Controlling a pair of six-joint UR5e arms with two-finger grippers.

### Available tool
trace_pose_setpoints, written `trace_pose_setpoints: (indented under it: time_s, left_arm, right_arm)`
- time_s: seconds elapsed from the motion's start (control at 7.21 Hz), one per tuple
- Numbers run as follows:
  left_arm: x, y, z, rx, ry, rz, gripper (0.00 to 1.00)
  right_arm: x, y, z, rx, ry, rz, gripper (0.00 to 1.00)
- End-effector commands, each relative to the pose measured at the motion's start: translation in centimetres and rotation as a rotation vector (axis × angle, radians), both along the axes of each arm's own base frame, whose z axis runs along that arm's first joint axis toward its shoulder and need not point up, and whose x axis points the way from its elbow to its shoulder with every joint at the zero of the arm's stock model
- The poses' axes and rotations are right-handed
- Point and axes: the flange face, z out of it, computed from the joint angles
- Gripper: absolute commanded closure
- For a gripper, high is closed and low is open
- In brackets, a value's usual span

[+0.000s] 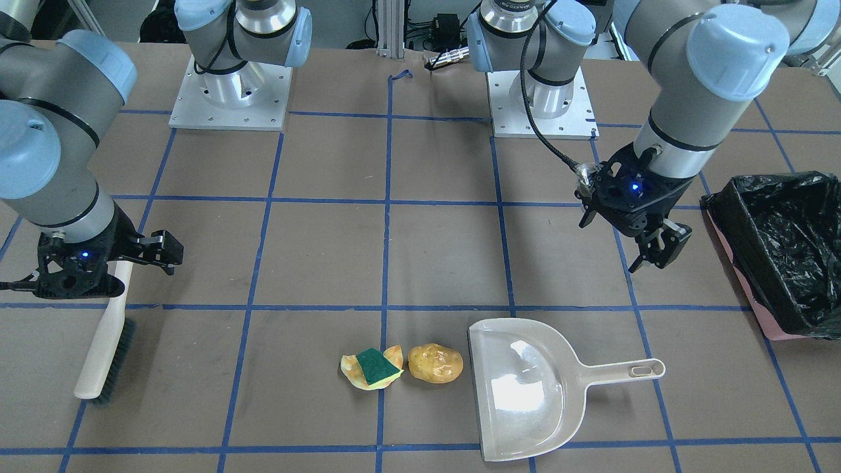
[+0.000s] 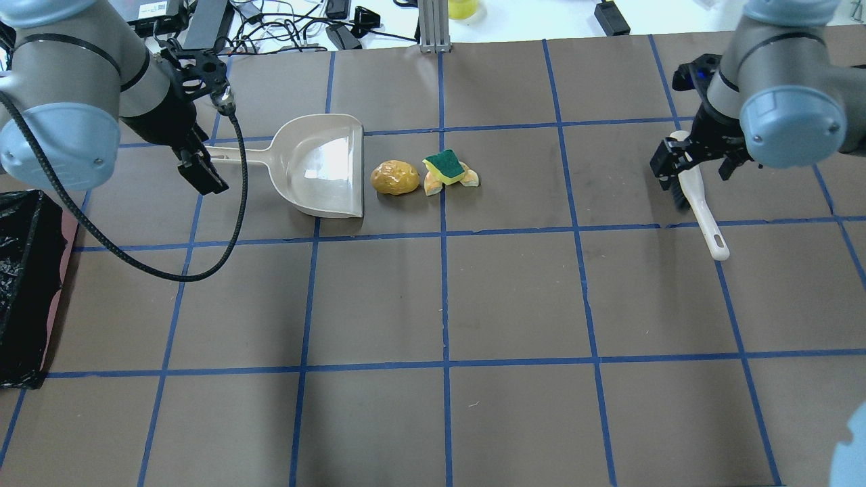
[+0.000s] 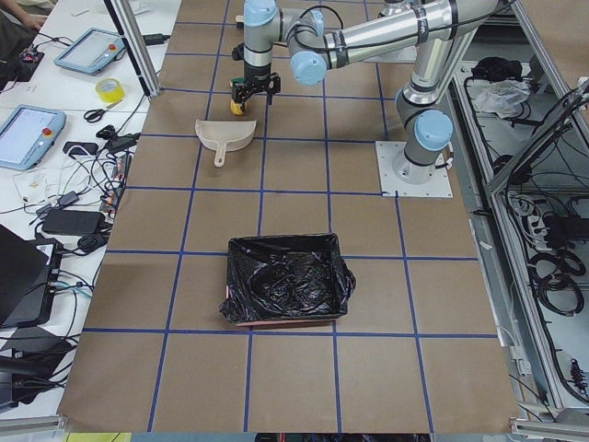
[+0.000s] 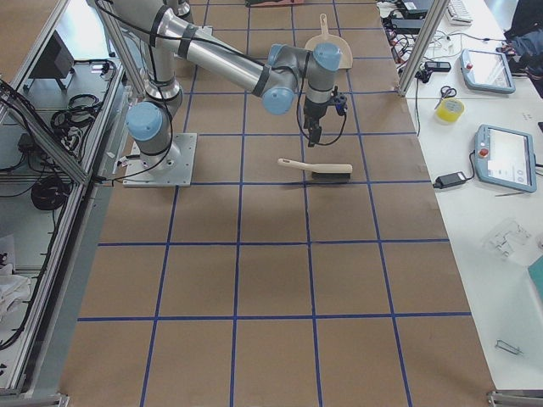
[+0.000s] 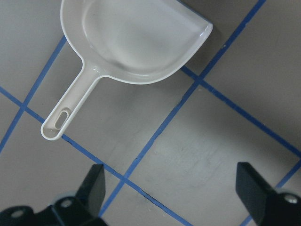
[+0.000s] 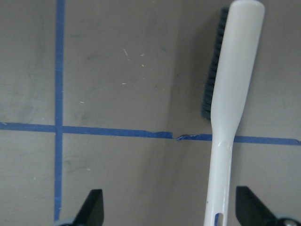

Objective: Sweep and dump trash into bin
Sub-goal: 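Grasp the white dustpan handle with left gripper while right gripper grasps brush handle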

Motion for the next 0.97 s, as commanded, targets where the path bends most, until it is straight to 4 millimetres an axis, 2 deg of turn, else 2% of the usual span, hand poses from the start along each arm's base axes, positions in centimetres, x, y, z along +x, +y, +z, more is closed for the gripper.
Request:
trace_pose_setpoints:
  time_s: [0.0,0.14,0.28,0.55,0.69,0.83]
  left_arm:
    - [1.4,-5.9,-3.5,0.055,-0.016,-0.227,0.00]
    - [1.9,-8.3,-3.7,0.055,-0.025,-0.338,0.00]
    - [3.0,-9.2,-4.2,0.096,-0.060,-0.416,0.00]
    - [3.6,-10.7,-8.3,0.156,-0.072,-0.421,0.00]
    - [3.9,-11.1,-9.1,0.169,-0.084,-0.415,0.00]
    - [4.0,-12.7,-9.3,0.146,-0.093,-0.403,0.00]
  right_arm:
    - [-3.0,1.2,-3.1,0.028,-0.021,-0.030,0.02]
    - [-3.5,2.3,-4.5,0.059,-0.032,-0.057,0.03]
    - [-3.3,2.8,-5.3,0.075,-0.037,-0.082,0.03]
    - [-3.4,3.0,-6.0,0.098,-0.037,-0.112,0.06]
    - [-3.4,3.0,-6.7,0.116,-0.036,-0.151,0.06]
    - [-3.4,3.0,-6.8,0.120,-0.034,-0.150,0.07]
